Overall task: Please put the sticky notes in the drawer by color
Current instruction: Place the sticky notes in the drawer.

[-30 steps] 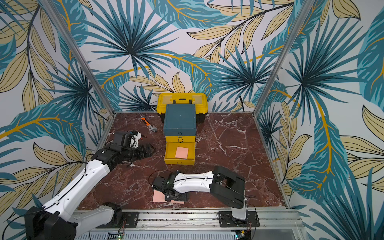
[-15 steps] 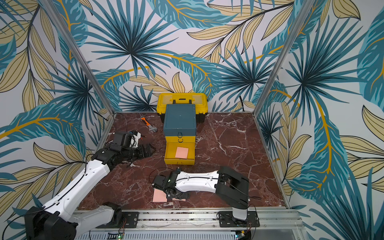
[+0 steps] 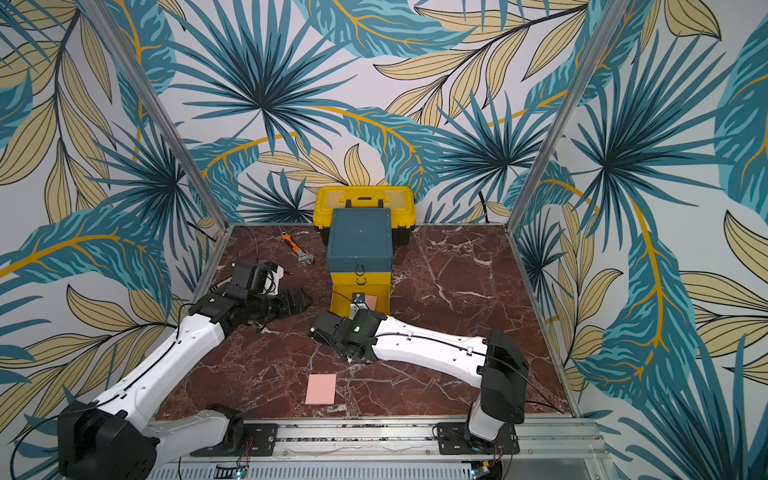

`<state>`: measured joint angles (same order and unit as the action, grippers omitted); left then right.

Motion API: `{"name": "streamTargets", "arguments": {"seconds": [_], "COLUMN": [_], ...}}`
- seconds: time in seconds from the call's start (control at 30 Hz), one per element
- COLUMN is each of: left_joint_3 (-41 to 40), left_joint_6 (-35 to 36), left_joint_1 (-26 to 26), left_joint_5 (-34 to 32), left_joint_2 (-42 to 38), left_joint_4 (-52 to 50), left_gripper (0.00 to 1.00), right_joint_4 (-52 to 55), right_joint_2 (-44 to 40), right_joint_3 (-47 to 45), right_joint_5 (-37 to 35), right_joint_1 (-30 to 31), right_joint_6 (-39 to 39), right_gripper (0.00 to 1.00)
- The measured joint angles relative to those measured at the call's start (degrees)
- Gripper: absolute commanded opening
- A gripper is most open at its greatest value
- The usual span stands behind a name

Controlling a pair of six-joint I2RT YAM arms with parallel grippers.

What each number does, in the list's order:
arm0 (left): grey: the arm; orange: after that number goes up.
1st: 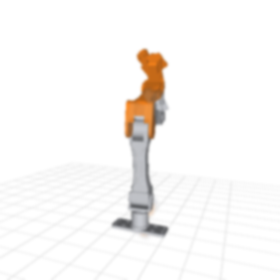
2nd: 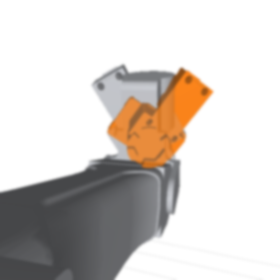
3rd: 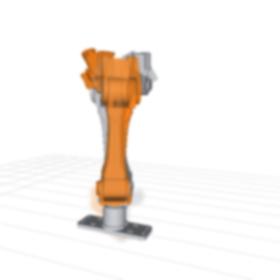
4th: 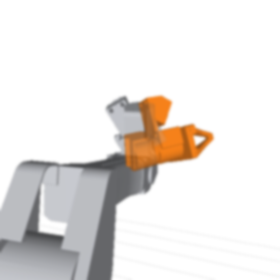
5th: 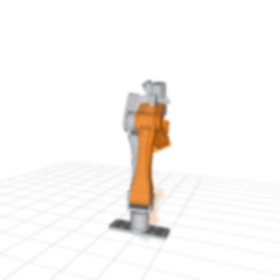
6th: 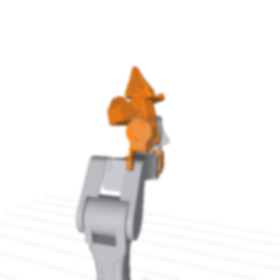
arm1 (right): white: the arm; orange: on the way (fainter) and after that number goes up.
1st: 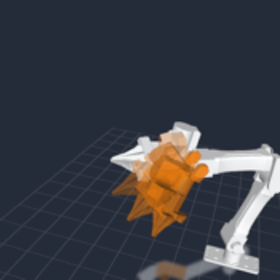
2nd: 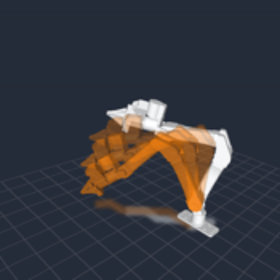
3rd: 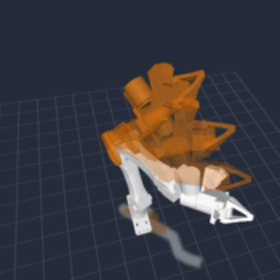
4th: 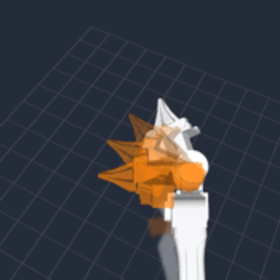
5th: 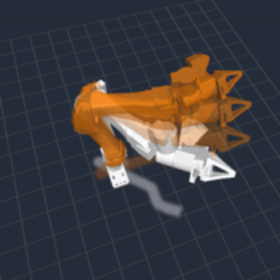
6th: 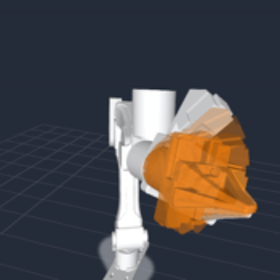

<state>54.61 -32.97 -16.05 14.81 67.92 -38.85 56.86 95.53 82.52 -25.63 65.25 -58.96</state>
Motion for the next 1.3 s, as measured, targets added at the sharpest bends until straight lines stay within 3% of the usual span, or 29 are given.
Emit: {"name": "streamTargets", "arguments": {"seconds": [0.53,1.3], "left_joint_3": [1.92,4.92], "left_joint_6": [-3.04,-3.58], "left_joint_1": [0.81,2.45], "left_joint_5": [-2.99,-3.74], "left_joint_2": [2.36,6.03], "left_joint_4": [-0.46,-2.82], "left_gripper": [1.0,1.0], "right_joint_4": [-13.75,-26.47], "right_joint_2": [1.2,11.54], "right_joint_3": [3.02,1.25], "right_joint_5": [-1.33,1.51], "right_joint_1": [-10.8,-15.19], "right_joint_6": [17.16,22.12], "right_gripper": [0.75,0.75]}}
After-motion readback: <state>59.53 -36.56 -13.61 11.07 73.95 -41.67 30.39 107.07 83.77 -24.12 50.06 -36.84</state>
